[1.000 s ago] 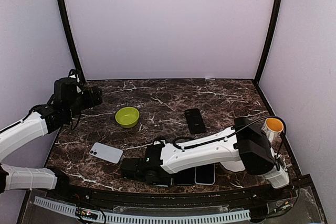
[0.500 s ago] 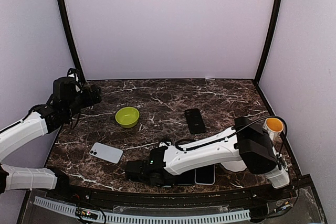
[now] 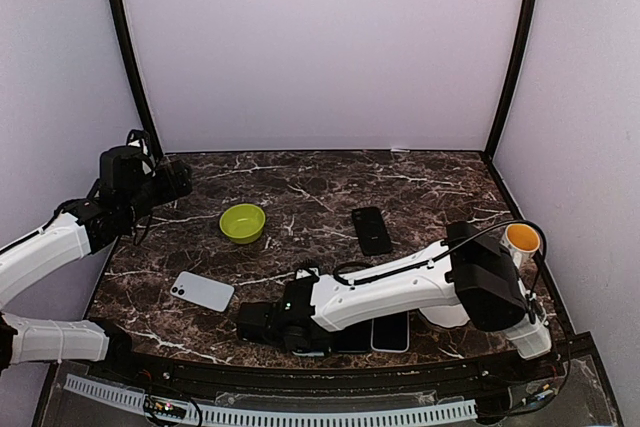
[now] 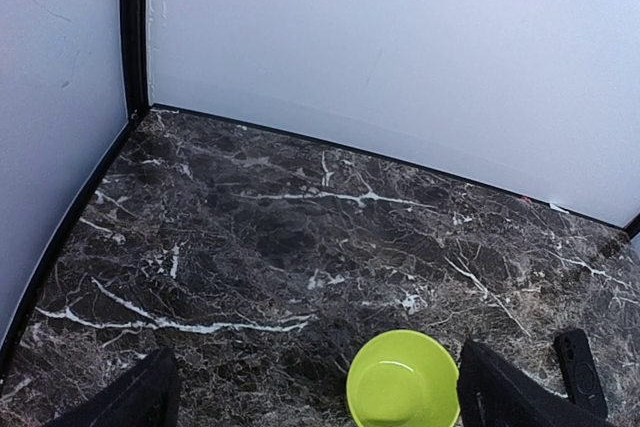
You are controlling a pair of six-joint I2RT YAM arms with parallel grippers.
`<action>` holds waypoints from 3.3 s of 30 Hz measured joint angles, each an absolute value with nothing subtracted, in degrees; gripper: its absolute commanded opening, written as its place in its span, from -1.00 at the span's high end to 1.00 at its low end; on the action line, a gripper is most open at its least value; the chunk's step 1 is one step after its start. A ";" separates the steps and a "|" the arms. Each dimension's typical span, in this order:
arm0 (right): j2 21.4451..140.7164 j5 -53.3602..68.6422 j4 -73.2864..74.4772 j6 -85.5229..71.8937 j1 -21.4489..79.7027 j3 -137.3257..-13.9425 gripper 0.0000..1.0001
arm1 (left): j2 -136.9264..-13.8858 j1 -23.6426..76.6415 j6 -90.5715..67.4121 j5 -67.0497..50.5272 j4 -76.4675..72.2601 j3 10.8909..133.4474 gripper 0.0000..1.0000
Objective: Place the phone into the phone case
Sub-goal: Install the phone into the phone case, then adjust the phone with the phone case at the center of the board.
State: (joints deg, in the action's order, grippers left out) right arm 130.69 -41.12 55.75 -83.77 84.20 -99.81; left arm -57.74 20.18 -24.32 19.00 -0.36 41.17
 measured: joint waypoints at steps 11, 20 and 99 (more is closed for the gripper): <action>131.00 -40.07 54.54 -81.54 83.83 -100.36 -0.28 | -57.74 20.03 -24.34 18.63 -0.38 41.17 -0.97; 130.91 -39.86 54.35 -80.66 83.68 -100.25 -0.64 | -57.74 19.97 -24.34 18.20 -0.40 41.17 -0.97; 114.76 -20.75 30.72 -58.72 75.96 -78.30 0.26 | -58.57 19.70 -23.97 14.31 -1.67 40.84 -0.85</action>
State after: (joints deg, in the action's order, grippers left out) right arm 114.76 -20.75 30.72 -58.72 75.96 -78.30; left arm -58.57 19.70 -23.97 14.31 -1.67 40.84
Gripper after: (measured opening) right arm 0.414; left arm 0.926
